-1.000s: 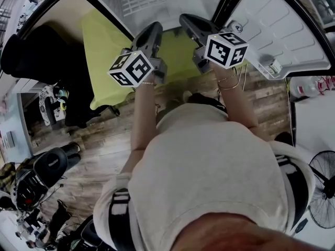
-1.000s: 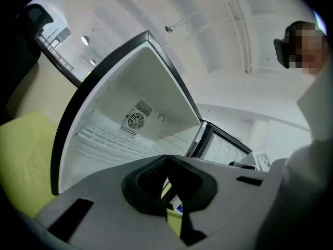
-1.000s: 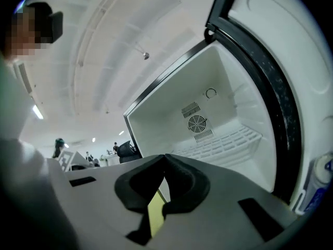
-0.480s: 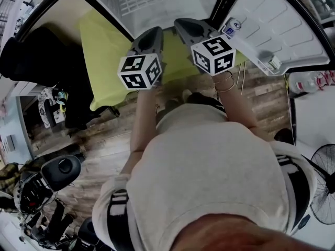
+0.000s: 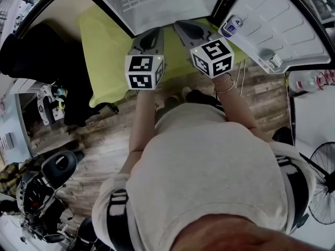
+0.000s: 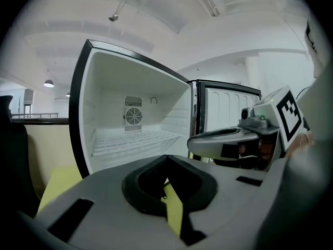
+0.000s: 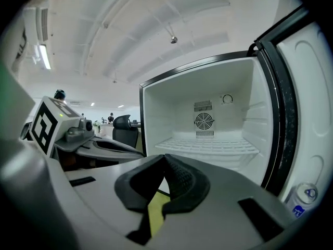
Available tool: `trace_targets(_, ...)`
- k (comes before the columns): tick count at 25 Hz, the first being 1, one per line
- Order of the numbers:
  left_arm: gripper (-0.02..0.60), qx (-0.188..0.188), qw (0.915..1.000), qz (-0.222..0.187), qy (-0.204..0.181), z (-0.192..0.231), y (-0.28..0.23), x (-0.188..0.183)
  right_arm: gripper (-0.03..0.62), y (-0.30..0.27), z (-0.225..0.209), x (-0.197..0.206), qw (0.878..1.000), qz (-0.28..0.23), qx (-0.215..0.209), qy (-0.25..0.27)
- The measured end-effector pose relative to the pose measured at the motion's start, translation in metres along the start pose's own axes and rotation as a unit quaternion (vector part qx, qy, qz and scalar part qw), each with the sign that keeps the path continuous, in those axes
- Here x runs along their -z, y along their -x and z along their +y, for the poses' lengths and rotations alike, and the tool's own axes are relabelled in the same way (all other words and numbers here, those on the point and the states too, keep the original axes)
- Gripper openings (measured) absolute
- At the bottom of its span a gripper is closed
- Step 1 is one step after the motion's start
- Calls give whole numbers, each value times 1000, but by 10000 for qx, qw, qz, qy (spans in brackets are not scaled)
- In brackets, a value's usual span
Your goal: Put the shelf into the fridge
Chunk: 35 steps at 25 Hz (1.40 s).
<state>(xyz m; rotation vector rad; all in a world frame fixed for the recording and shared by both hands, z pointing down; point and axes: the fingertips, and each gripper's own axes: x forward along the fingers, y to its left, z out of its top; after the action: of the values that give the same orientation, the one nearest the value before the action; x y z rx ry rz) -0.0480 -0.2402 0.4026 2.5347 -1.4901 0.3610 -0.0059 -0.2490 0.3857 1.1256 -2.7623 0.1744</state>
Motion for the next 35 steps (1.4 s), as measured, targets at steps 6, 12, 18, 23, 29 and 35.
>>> trace_targets(6,11,121,9996,148,-222,-5,-1,4,9,4,0,7,9999,115,62,41)
trace_targets(12,11,156,9996,194,-145,-7,-2,7,9,6,-2,10,9997,170,130,75)
trace_targets(18,11,162,9997,149,-39,-7,-4,5,9,5,-8,16,9994,180,295,-33)
trace_targets(23,11,206,9997,116,38,-5,-5,5,9,3,-9,13,9994,138,323,-9)
trace_targets(29,11,277,9994,159,157,-8,-8,6,9,5,-14,9,9994,95,322,-52)
trace_targets(35,9,342,9989,267,150,-7,-14,11,9,2,-16,8,9995,94,317,0)
